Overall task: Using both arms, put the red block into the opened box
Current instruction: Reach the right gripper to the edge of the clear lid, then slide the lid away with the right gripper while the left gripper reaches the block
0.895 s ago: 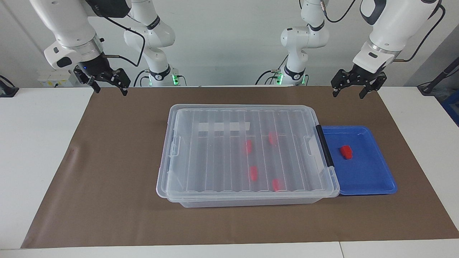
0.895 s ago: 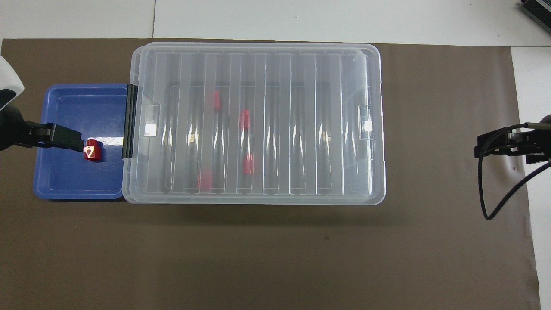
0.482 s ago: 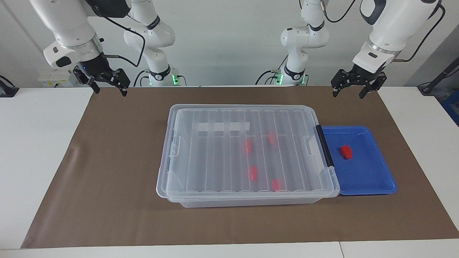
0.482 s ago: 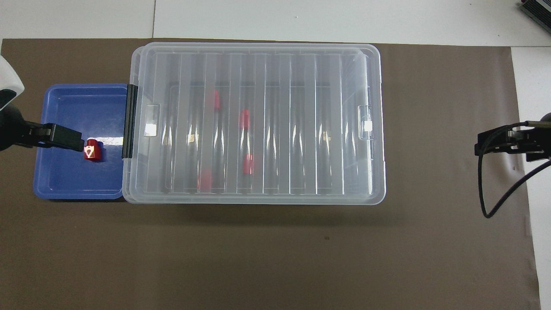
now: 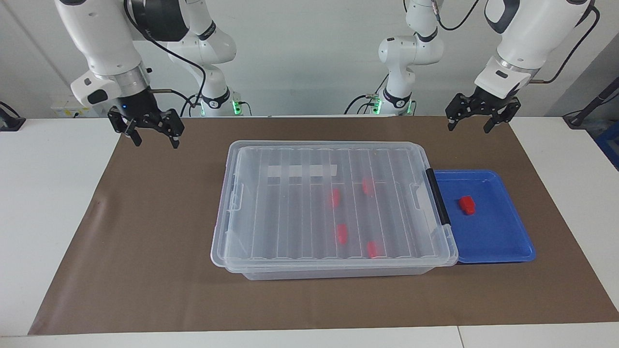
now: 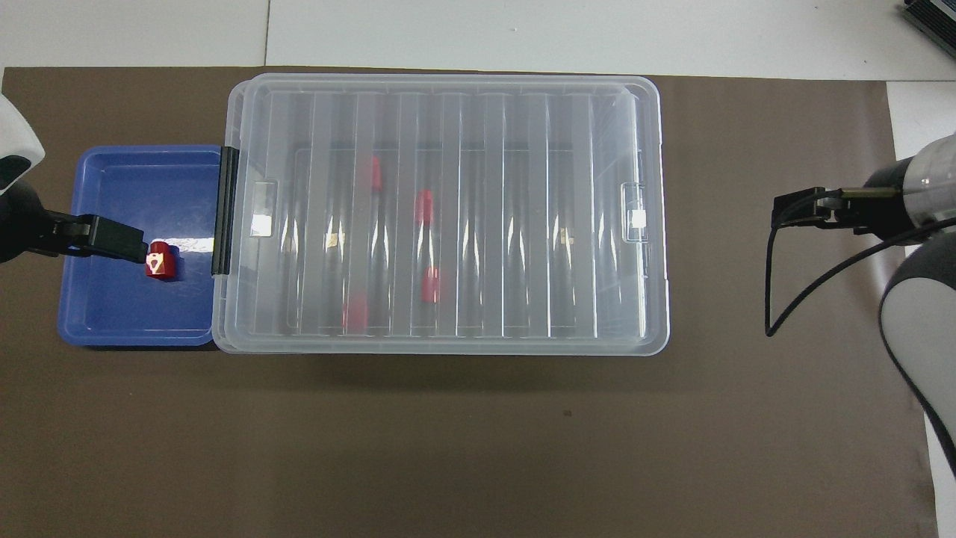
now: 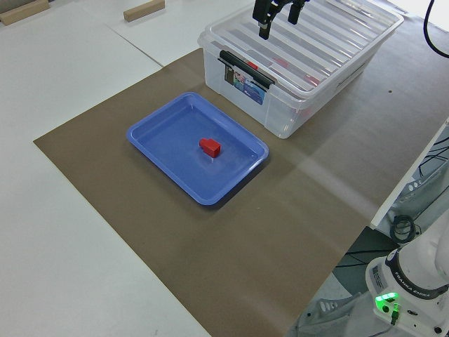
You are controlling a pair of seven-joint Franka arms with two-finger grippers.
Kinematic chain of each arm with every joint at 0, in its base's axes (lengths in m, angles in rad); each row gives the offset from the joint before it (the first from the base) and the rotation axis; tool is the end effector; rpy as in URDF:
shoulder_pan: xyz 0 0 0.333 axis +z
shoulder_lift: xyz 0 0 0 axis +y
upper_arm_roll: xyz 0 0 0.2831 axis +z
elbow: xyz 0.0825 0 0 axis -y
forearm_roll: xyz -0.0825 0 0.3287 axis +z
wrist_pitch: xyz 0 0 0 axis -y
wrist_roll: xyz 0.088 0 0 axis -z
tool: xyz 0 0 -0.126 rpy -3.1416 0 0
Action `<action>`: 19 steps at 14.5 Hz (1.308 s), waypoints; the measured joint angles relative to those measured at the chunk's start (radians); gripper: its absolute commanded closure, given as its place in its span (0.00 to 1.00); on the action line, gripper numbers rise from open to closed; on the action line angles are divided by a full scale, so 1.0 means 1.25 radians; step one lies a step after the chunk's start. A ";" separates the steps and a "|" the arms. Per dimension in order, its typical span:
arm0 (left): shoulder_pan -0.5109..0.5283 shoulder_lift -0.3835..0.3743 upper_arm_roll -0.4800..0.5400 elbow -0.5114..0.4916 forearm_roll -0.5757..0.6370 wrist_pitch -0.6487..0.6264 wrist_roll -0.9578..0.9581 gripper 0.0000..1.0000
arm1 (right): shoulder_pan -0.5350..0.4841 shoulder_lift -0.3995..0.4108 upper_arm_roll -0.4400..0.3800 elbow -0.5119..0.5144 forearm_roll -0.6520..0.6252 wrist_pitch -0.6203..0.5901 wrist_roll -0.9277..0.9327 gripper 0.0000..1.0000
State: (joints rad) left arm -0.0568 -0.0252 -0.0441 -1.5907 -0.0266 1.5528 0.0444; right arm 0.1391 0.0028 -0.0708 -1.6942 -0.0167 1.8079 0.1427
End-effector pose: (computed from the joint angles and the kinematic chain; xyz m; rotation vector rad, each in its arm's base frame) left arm 0.4871 -0.0530 0.5753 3.1081 -0.2267 -0.0209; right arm 0.5201 0.0339 0.5409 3.1298 -0.1117 0.1756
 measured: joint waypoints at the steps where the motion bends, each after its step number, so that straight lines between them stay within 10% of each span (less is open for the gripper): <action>1: 0.000 0.000 0.000 0.000 0.000 0.000 0.000 0.00 | 0.014 0.017 0.001 -0.006 0.005 0.030 0.001 0.00; 11: 0.000 0.000 0.000 -0.003 0.000 0.001 0.000 0.00 | 0.083 0.184 0.004 -0.012 0.086 0.220 0.003 0.00; 19: 0.001 -0.003 0.001 -0.015 0.002 0.009 0.000 0.00 | 0.063 0.198 -0.008 -0.014 0.079 0.222 0.029 0.00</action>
State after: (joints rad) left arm -0.0562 -0.0289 -0.0433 -1.6089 -0.0242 1.5638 0.0444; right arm 0.2177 0.2508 -0.0811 -1.7111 0.0821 2.0856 0.1784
